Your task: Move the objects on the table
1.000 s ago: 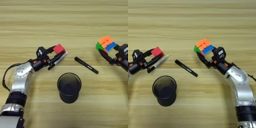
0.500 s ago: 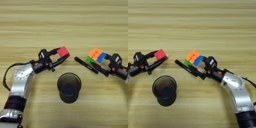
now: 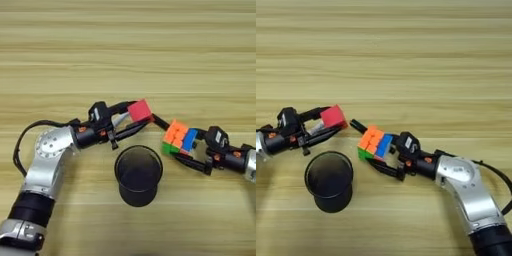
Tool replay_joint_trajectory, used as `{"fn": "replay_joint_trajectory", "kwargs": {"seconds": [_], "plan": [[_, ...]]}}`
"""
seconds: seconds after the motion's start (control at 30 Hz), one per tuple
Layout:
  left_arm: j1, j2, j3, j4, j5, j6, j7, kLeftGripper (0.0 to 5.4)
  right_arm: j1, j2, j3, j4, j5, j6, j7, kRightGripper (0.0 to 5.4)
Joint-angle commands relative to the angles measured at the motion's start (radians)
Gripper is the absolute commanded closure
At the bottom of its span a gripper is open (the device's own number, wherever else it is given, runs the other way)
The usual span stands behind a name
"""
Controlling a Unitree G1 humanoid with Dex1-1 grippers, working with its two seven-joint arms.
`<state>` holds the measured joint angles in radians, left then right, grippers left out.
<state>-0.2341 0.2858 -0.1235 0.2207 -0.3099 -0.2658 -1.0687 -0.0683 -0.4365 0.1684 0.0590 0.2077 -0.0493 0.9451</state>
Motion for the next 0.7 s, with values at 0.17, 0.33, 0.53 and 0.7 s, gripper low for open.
{"fn": "replay_joint_trajectory", "kwargs": {"seconds": [0.17, 0.33, 0.53, 0.7], "plan": [[-0.089, -0.01, -0.08, 0.028, -0.009, 0.076, -0.075, 3.23, -0.076, -0.023, 0.087, 0.085, -0.085, -0.003, 0.051, 2.07], [-0.126, -0.024, -0.101, 0.055, 0.0, 0.092, -0.097, 3.23, -0.111, -0.008, 0.111, 0.109, -0.096, -0.008, 0.061, 2.07], [-0.159, -0.029, -0.111, 0.106, 0.001, 0.109, -0.128, 3.23, -0.139, 0.013, 0.133, 0.109, -0.101, -0.009, 0.058, 2.07], [-0.243, -0.03, -0.124, 0.216, 0.022, 0.138, -0.185, 3.23, -0.159, 0.033, 0.149, 0.115, -0.106, -0.009, 0.054, 2.08]]}}
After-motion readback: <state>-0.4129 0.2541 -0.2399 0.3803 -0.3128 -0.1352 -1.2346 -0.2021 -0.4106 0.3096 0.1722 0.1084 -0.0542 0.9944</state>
